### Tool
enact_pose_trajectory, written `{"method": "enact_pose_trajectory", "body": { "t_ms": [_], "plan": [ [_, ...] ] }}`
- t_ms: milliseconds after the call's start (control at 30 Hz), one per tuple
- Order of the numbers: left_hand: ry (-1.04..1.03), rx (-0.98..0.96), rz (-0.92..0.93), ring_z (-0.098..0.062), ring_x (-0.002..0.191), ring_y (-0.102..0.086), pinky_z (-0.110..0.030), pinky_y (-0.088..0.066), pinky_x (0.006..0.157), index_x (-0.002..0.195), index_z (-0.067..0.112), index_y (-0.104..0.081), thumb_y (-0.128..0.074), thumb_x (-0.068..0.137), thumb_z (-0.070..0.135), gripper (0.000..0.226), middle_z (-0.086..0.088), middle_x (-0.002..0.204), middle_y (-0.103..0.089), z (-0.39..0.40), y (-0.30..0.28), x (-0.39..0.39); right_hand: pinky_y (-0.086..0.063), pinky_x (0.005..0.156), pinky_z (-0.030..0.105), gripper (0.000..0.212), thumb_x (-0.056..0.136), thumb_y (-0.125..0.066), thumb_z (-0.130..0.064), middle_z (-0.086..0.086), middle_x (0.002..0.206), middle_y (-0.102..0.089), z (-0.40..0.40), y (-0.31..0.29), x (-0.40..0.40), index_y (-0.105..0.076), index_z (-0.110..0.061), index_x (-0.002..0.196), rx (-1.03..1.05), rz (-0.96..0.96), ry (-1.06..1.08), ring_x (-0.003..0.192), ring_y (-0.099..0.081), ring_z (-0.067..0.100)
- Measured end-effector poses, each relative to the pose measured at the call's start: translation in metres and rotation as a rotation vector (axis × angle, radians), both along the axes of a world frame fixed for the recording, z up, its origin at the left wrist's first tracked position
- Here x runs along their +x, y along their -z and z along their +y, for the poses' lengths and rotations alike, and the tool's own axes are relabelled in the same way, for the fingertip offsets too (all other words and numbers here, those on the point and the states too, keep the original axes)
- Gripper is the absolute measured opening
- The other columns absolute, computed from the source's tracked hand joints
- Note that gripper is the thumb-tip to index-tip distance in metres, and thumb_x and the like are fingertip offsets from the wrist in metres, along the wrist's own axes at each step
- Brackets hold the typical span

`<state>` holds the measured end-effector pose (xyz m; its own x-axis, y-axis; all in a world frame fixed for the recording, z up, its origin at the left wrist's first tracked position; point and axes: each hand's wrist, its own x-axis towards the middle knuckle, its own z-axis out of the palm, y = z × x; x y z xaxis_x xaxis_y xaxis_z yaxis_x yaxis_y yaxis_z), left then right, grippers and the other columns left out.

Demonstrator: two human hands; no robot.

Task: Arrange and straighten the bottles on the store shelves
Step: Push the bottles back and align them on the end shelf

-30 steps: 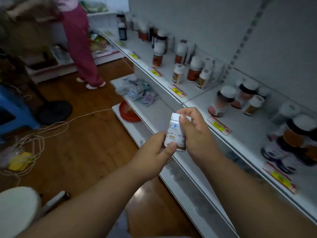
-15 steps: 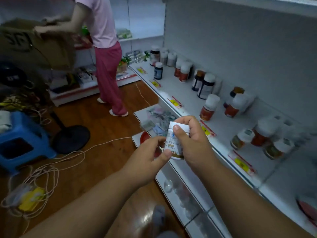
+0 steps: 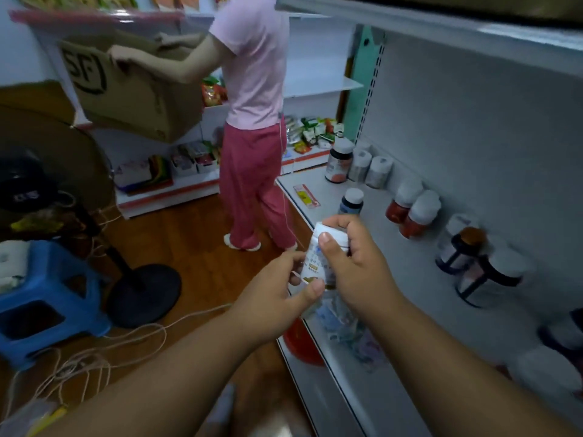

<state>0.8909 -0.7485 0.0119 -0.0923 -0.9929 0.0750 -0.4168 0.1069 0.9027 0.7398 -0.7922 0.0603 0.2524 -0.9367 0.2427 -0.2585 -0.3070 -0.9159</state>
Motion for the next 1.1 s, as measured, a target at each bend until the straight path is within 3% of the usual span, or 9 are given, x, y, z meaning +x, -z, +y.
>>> {"method": "enact_pose_trajectory", "body": {
  "t_ms": [133,267,367,467,600,667,767,967,1100],
  "plan": [
    [0.111,-0.033,-0.079,-0.009,0.102,-0.060,-0.039,-0.052,0.086,0.123,0.034,-0.050,-0.054,0.082,0.067,0.053,0.014,0.111,-0.062,-0.084,0.004,0.044,-0.052,0.069,0.020,0.016,0.094,-0.056,-0.028,-0.010,0.103,-0.059,-0.061,0.008,0.035,-0.051,-0.035,0.108,0.026,0.047,0.123,0.085,-0.060,0.002],
    [0.214,-0.087,-0.247,-0.004,0.108,-0.055,-0.024,-0.048,0.090,0.138,0.020,-0.044,-0.059,0.085,0.062,0.069,0.006,0.123,-0.056,-0.171,-0.002,0.085,-0.044,0.064,0.005,0.025,0.090,-0.062,-0.028,-0.011,0.111,-0.055,-0.112,0.007,0.062,-0.049,-0.034,0.111,0.053,0.130,0.273,0.092,-0.057,-0.003],
    [0.244,-0.139,-0.419,-0.011,0.111,-0.053,-0.029,-0.047,0.090,0.139,0.017,-0.044,-0.058,0.084,0.063,0.073,0.000,0.128,-0.054,-0.228,-0.003,0.101,-0.041,0.063,0.003,0.030,0.087,-0.067,-0.027,-0.008,0.114,-0.053,-0.150,0.007,0.072,-0.048,-0.033,0.108,0.042,0.245,0.434,0.092,-0.053,0.002],
    [0.308,-0.152,-0.541,-0.017,0.124,-0.045,-0.029,-0.040,0.098,0.142,0.019,-0.042,-0.058,0.084,0.065,0.075,0.000,0.138,-0.046,-0.273,0.011,0.104,-0.037,0.063,0.001,0.030,0.085,-0.069,-0.025,-0.006,0.111,-0.050,-0.187,0.011,0.079,-0.047,-0.031,0.103,0.021,0.318,0.505,0.084,-0.049,-0.006],
    [0.334,-0.138,-0.696,-0.018,0.132,-0.036,-0.035,-0.034,0.109,0.143,0.023,-0.039,-0.053,0.078,0.073,0.083,0.003,0.144,-0.041,-0.322,0.031,0.101,-0.038,0.071,0.014,0.029,0.083,-0.070,-0.026,-0.007,0.103,-0.044,-0.238,0.019,0.092,-0.049,-0.026,0.103,-0.073,0.465,0.496,0.086,-0.048,0.007],
    [0.352,-0.165,-0.745,-0.019,0.130,-0.039,-0.039,-0.036,0.107,0.141,0.021,-0.040,-0.046,0.075,0.078,0.088,0.001,0.142,-0.044,-0.340,0.037,0.101,-0.038,0.075,0.023,0.030,0.083,-0.070,-0.026,-0.008,0.100,-0.042,-0.258,0.025,0.098,-0.049,-0.024,0.103,-0.088,0.516,0.510,0.089,-0.046,0.010],
    [0.423,-0.234,-0.795,-0.020,0.124,-0.043,-0.037,-0.038,0.104,0.138,0.020,-0.043,-0.048,0.077,0.075,0.083,-0.001,0.137,-0.047,-0.361,0.046,0.103,-0.036,0.076,0.026,0.030,0.082,-0.069,-0.023,-0.007,0.101,-0.042,-0.273,0.038,0.104,-0.050,-0.021,0.105,-0.044,0.552,0.531,0.093,-0.046,0.013],
    [0.559,-0.418,-0.781,-0.023,0.100,-0.051,-0.039,-0.043,0.087,0.107,0.016,-0.056,-0.046,0.079,0.073,0.064,-0.004,0.109,-0.056,-0.393,0.065,0.104,-0.036,0.075,0.029,0.030,0.083,-0.067,-0.022,-0.002,0.105,-0.044,-0.285,0.060,0.116,-0.052,-0.017,0.108,0.047,0.600,0.605,0.095,-0.045,0.015],
    [0.662,-0.523,-0.815,-0.023,0.090,-0.049,-0.037,-0.041,0.078,0.099,0.017,-0.055,-0.037,0.082,0.069,0.058,-0.002,0.097,-0.054,-0.412,0.063,0.111,-0.042,0.079,0.034,0.030,0.084,-0.067,-0.021,0.006,0.111,-0.050,-0.291,0.065,0.131,-0.053,-0.012,0.109,0.056,0.603,0.727,0.097,-0.049,0.020]
  ]
}}
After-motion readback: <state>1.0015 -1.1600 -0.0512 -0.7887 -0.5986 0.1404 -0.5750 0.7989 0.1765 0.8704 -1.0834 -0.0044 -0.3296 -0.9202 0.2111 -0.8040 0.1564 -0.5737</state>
